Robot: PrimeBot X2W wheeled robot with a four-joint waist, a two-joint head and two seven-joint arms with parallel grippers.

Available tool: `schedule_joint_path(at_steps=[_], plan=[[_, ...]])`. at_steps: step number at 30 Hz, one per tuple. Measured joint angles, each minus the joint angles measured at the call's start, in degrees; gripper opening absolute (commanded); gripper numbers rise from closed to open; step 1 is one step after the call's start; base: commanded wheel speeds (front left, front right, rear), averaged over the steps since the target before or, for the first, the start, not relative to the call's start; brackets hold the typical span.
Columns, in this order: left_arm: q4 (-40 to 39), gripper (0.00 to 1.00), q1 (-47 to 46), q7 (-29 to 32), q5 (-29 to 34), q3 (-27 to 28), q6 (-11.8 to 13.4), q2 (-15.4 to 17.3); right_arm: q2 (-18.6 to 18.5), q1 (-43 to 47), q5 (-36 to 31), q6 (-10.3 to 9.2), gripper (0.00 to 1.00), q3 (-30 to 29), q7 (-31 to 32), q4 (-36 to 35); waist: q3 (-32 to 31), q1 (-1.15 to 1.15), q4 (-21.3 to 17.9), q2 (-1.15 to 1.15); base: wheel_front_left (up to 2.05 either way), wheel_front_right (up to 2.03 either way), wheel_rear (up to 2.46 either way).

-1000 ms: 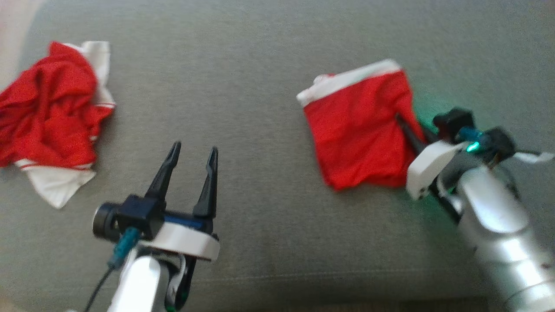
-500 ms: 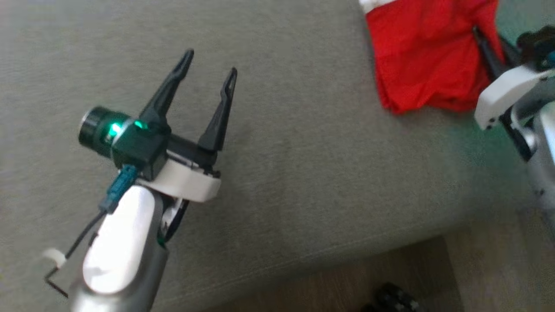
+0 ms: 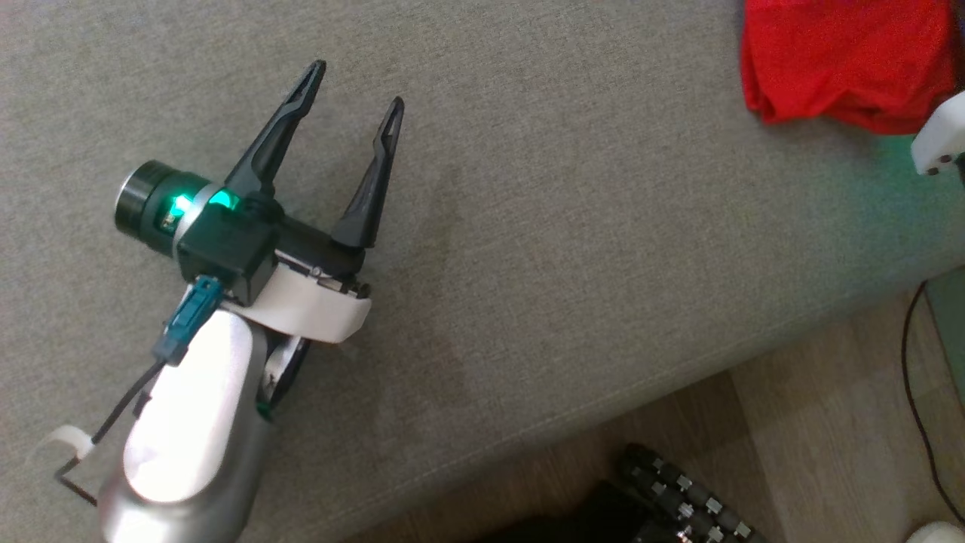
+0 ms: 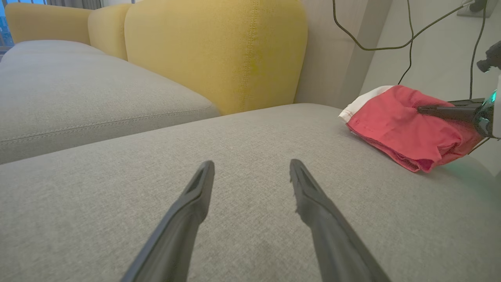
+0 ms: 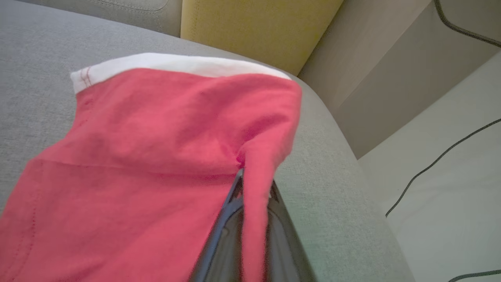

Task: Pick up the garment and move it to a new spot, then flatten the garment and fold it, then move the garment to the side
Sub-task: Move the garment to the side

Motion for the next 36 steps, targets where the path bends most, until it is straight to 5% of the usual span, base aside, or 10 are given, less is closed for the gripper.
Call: schedule_joint_path(at_steps=[6,7,8,9,20,36], plan=[[-0.29,1.0,0.07,0.0,-0.52,0.35,0.16,0.4,0.81,0.03,-1.78,0.0,0.0,-2.97,-0.08,-1.04,0.3,0.0,-0.01,0.0,0.0,0.0,0.0],[-0.4,1.0,0.08,0.0,-0.6,0.35,0.35,0.38,0.97,0.08,-2.25,0.0,0.06,-3.45,-0.1,-1.32,0.29,-0.01,0.08,0.0,0.0,0.0,0.0],[-0.47,1.0,0.08,-0.01,-0.62,0.35,0.35,0.36,1.09,0.13,-2.78,0.0,0.76,-3.98,-0.25,-1.58,0.3,-0.01,0.2,0.0,0.0,0.0,0.0],[-0.49,1.0,0.08,0.0,-0.62,0.34,0.35,0.34,1.3,0.14,-3.23,0.0,1.0,-4.78,-0.24,-1.69,0.3,0.0,0.34,0.0,0.0,0.0,0.0],[-0.38,1.0,0.42,0.0,-2.11,0.6,0.91,-1.85,4.95,2.48,-9.42,0.0,1.0,-10.74,0.19,-7.58,-3.52,-0.01,3.2,0.0,0.0,0.0,0.0],[-0.42,1.0,12.99,0.0,-7.06,8.77,5.92,-6.09,14.19,21.92,-5.04,0.0,1.0,-1.41,-2.5,-23.72,-19.16,-0.01,14.34,0.0,0.0,0.0,0.0]])
